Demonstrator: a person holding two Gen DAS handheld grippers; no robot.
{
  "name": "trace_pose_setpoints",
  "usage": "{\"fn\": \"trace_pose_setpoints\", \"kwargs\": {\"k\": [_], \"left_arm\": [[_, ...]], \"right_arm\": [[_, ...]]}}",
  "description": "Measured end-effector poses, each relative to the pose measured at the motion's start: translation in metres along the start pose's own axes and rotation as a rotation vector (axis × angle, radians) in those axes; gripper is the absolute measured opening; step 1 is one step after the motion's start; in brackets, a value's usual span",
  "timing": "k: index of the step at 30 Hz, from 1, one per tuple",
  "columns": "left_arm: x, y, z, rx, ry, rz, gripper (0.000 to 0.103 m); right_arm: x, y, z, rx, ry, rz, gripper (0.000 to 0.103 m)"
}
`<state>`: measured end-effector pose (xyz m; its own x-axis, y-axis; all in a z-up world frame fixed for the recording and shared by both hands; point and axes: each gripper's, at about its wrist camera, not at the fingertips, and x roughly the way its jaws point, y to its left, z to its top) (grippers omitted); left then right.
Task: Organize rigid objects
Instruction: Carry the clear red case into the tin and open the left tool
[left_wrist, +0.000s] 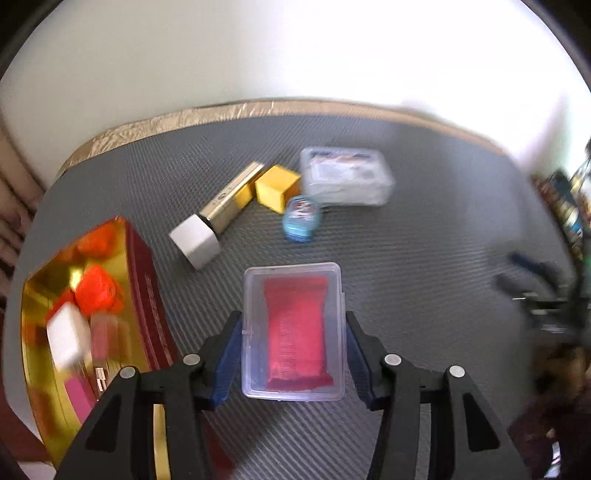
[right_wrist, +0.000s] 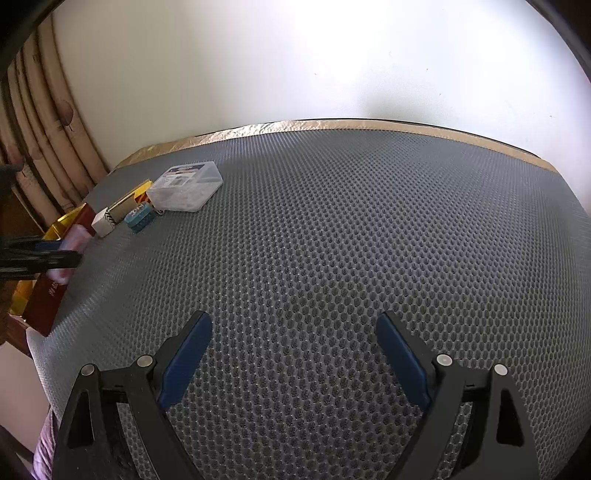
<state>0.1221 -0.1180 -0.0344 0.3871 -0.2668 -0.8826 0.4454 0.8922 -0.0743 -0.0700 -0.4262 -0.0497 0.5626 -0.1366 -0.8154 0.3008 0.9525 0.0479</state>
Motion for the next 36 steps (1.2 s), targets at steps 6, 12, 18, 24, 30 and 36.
{"fn": "trace_pose_setpoints", "kwargs": {"k": [6,12,18,24,30,36], "left_arm": [[-0.049,0.007,-0.061,-0.181,-0.046,-0.05,0.053],[-0.082,0.082,-0.112,-0.453,-0.05,-0.001,0.053],[-0.104,0.144,-0.13,-0.577,-0.098,0.124,0.053],[-0.101,0.149,-0.117,-0.539,-0.125,0.154,0.053],[-0.084,0.157,-0.11,-0.527,-0.13,0.196,0.053],[-0.068,0.168,-0.111,-0.533,-0.119,0.253,0.054]], "right_arm": [[0.003,0.002,0.0,-0.012,0.01,-0.015,0.095],[0.005,0.005,0.001,-0.032,0.023,-0.036,0.096],[0.005,0.006,0.002,-0.032,0.028,-0.055,0.096],[0.008,0.009,0.003,-0.044,0.043,-0.072,0.096],[0.009,0.01,0.003,-0.049,0.048,-0.08,0.096],[0.011,0.012,0.003,-0.056,0.054,-0.09,0.096]]}}
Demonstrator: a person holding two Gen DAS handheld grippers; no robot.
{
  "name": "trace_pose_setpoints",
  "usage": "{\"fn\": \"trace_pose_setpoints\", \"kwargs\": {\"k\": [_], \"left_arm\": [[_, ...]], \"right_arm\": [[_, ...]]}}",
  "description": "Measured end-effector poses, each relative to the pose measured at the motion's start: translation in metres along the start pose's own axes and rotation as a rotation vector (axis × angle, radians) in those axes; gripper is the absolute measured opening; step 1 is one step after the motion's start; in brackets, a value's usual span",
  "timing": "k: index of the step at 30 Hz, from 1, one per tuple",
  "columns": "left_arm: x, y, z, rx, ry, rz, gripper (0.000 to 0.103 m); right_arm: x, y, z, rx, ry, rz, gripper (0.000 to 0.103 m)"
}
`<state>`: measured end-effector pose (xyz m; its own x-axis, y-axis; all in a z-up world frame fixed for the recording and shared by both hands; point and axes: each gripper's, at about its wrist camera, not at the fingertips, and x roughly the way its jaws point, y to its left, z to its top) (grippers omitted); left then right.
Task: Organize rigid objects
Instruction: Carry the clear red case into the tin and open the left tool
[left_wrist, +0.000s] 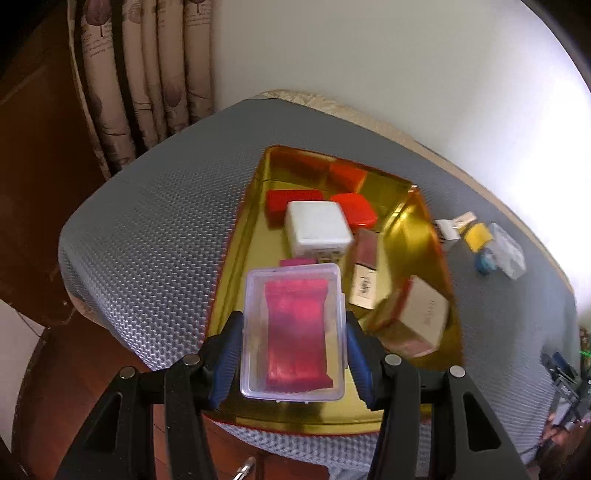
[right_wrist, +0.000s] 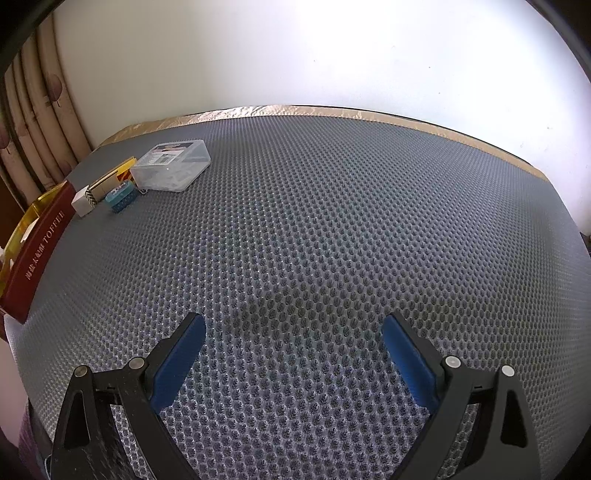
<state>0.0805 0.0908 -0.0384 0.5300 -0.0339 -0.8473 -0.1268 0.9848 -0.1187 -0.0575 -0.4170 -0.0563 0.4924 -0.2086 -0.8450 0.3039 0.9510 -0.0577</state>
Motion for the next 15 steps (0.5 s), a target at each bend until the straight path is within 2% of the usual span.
{"fn": "trace_pose_setpoints", "kwargs": {"k": [5,8,15], "left_arm": [[0.01,-0.002,-0.003,0.024,0.027,-0.001,0.055],[0.015,-0.002,-0.005,0.031,0.048,-0.007,0.055],[0.007,-0.006,-0.008,0.019,0.053,-0.019,0.056]], "right_arm": [[0.001,0.003,0.002,-0.015,0.01,-0.002,0.097],[0.0,0.012,0.011,-0.058,0.009,0.051,0.097],[0.007,0.075,0.082,-0.335,-0.006,0.157,0.098]]}}
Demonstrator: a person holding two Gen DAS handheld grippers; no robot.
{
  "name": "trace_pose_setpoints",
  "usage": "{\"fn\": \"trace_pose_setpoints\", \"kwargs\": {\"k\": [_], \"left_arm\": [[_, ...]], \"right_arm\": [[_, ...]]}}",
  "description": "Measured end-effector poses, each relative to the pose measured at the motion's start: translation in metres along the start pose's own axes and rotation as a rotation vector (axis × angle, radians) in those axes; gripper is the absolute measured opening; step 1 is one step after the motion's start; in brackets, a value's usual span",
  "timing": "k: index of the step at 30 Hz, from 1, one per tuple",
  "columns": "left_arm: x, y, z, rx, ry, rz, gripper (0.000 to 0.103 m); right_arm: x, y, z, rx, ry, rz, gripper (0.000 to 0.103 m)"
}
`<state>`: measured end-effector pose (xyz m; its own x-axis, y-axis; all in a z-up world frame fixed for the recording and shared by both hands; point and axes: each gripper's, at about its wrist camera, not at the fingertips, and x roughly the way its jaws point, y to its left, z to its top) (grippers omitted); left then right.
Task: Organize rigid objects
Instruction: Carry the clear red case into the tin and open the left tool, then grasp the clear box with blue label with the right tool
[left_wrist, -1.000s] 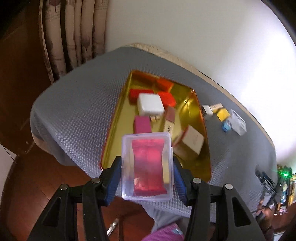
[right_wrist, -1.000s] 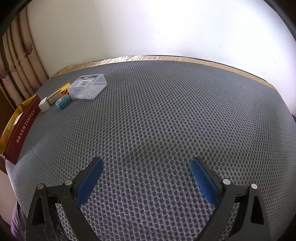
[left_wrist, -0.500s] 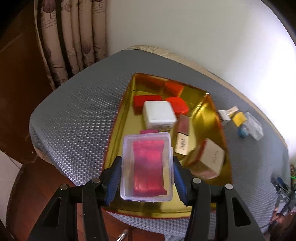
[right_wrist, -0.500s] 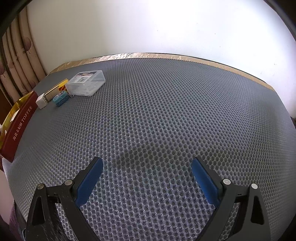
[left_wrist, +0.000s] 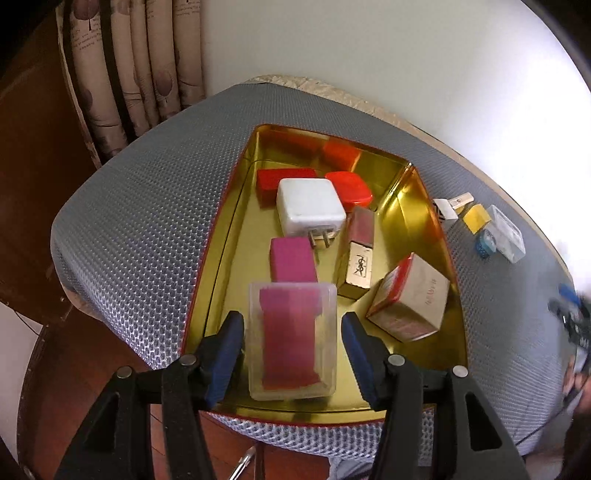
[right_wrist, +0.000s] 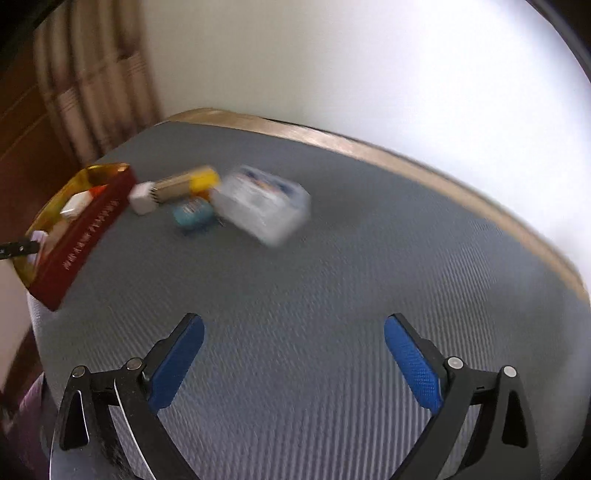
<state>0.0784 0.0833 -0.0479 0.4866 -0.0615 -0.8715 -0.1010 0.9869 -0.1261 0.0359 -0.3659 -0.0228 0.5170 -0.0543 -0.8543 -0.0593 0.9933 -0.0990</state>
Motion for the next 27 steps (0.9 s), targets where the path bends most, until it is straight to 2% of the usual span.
{"fn": "trace_pose_setpoints", "kwargs": {"k": [2,4,7,11,14,18,21,24,25,26,27], "left_arm": [[-0.006,0.0,-0.002,-0.021,-0.008,0.013,0.056],[-0.017,0.001,-0.006,-0.048,-0.039,0.009,0.056],[-0.032,-0.001,-0.012,-0.063,-0.105,0.046,0.057],[-0.037,-0.008,-0.013,-0.031,-0.16,0.066,0.058],[-0.03,-0.011,-0.014,-0.011,-0.15,0.054,0.058],[-0.018,-0.013,-0.014,0.01,-0.102,0.051,0.058],[-0.014,-0.011,-0.015,0.003,-0.09,0.045,0.058],[-0.015,-0.009,-0.014,-0.006,-0.1,0.05,0.058],[-0.015,-0.008,-0.014,-0.008,-0.1,0.054,0.058],[-0.015,-0.008,-0.013,-0.012,-0.101,0.056,0.058],[-0.017,-0.007,-0.014,-0.016,-0.103,0.053,0.058]], "right_arm": [[0.018,0.013,0.033,-0.13,0.035,-0.001,0.098],[0.031,0.023,0.052,-0.229,0.065,-0.018,0.098],[0.057,0.035,0.08,-0.376,0.128,-0.045,0.098],[0.085,0.04,0.098,-0.476,0.224,-0.022,0.098],[0.101,0.045,0.105,-0.536,0.253,-0.047,0.098],[0.123,0.04,0.114,-0.546,0.307,-0.017,0.098],[0.135,0.034,0.114,-0.491,0.371,0.068,0.098],[0.143,0.029,0.11,-0.423,0.418,0.146,0.085],[0.142,0.028,0.111,-0.404,0.406,0.156,0.07],[0.138,0.026,0.11,-0.37,0.397,0.17,0.065],[0.132,0.025,0.108,-0.342,0.379,0.158,0.065]]}}
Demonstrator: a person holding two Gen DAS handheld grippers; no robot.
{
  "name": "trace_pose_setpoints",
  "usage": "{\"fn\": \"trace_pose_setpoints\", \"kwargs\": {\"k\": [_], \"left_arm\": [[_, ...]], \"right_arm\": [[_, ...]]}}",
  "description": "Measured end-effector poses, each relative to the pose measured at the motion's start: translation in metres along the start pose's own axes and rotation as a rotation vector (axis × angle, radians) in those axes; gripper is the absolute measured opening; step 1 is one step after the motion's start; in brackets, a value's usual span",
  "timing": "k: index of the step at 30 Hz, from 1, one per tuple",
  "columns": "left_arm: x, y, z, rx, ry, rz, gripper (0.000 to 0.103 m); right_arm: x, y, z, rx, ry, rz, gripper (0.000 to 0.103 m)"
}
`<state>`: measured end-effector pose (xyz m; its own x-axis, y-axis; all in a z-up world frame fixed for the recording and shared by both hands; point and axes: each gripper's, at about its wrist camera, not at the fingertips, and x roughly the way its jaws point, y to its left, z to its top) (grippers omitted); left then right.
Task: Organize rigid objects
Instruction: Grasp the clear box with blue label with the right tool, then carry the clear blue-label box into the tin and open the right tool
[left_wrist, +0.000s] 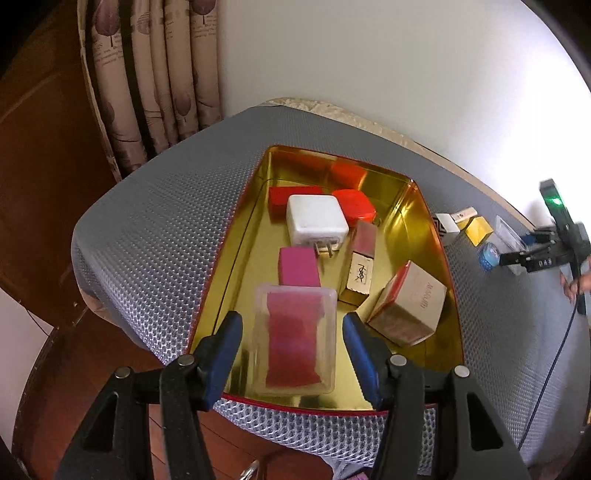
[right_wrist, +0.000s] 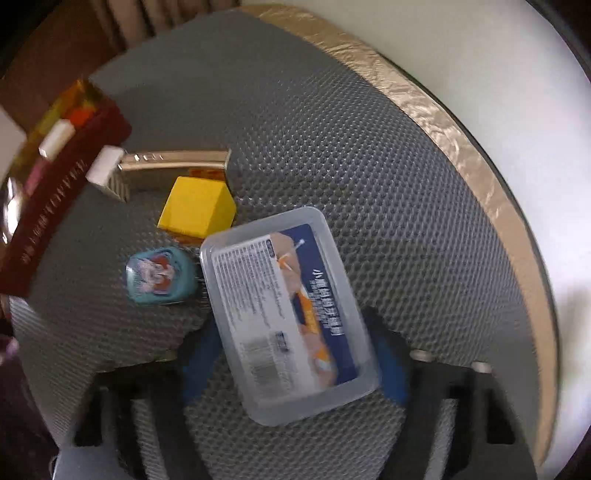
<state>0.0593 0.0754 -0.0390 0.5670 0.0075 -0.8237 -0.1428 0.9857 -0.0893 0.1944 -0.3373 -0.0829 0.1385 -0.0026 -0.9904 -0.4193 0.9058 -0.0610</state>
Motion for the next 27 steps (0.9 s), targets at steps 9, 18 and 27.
{"fn": "trace_pose_setpoints", "kwargs": {"k": [9,18,27], "left_arm": [[-0.036,0.011,0.002,-0.06,-0.095,0.01,0.058],[-0.065,0.028,-0.01,-0.057,-0.108,0.13,0.058],[-0.069,0.057,-0.017,-0.123,-0.151,0.141,0.058]], "right_arm": [[-0.094,0.038,-0.077,0.254,-0.288,0.041,0.06],[-0.136,0.152,-0.036,0.196,-0.44,0.292,0.06],[-0.082,0.248,0.021,0.157,-0.37,0.385,0.06]]}}
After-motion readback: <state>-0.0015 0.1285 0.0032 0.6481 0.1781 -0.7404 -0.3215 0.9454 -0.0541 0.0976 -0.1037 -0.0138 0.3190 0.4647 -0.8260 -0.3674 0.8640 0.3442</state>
